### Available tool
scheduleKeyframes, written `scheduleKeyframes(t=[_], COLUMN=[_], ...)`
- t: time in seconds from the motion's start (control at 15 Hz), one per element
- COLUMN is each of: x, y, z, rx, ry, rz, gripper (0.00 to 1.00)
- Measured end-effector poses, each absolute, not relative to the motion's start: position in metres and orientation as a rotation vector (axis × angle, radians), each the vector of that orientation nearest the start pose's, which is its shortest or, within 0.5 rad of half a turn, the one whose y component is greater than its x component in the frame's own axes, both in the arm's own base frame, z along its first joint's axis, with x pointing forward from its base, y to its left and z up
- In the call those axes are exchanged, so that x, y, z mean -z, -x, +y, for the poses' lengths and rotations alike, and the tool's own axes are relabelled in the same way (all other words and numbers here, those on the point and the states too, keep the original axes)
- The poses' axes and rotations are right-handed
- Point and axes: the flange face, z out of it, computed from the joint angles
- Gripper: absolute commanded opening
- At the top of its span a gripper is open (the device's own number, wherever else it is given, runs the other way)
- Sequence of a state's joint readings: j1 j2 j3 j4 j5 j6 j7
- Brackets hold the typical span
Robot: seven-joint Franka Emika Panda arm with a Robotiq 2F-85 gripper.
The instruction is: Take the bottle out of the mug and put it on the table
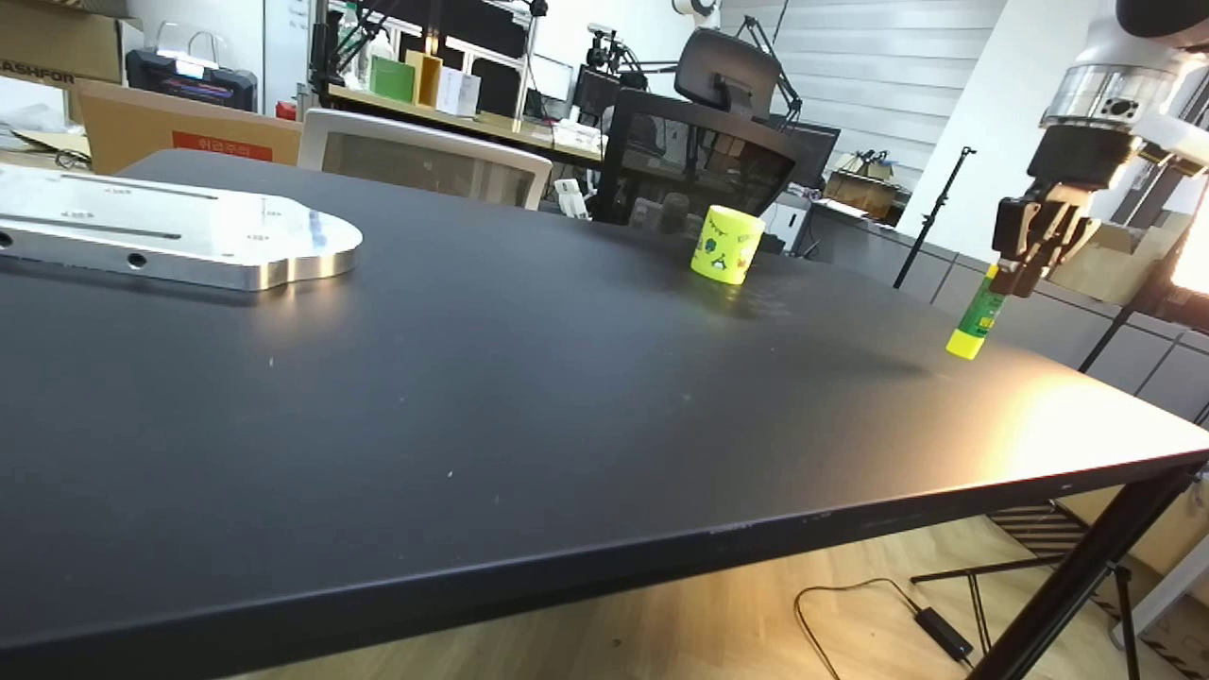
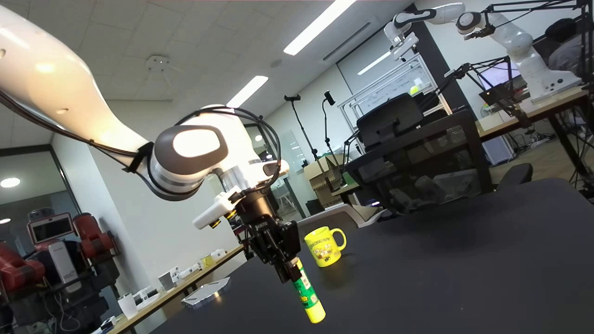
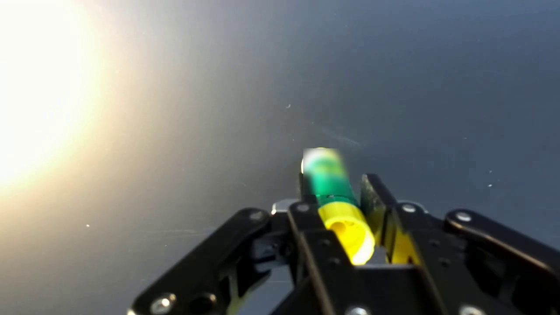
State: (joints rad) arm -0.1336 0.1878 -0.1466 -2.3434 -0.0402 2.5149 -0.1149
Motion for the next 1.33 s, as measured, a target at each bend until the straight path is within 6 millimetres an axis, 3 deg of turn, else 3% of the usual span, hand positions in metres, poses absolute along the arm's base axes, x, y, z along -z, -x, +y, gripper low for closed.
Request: scheduleKeyframes(t=[0.53,1.07,1.13,1.2,1.33], x=[-0.236,-0.234,-0.234,-0.234,-0.234], y=[-0.478,-0.474,-0.474,-0.473,-0.473], z=[-0.184,-0.193,-0.193,-0.194,-0.195], rx=[-0.074,-0.087,-0.088,-0.091,-0.097], ry=[3.180,3.192,3.194,3.196,3.205], rz=[0.336,0.343,0.342,0.340,0.333], gripper=[0.08,0.08,0.45,0.57,0.70])
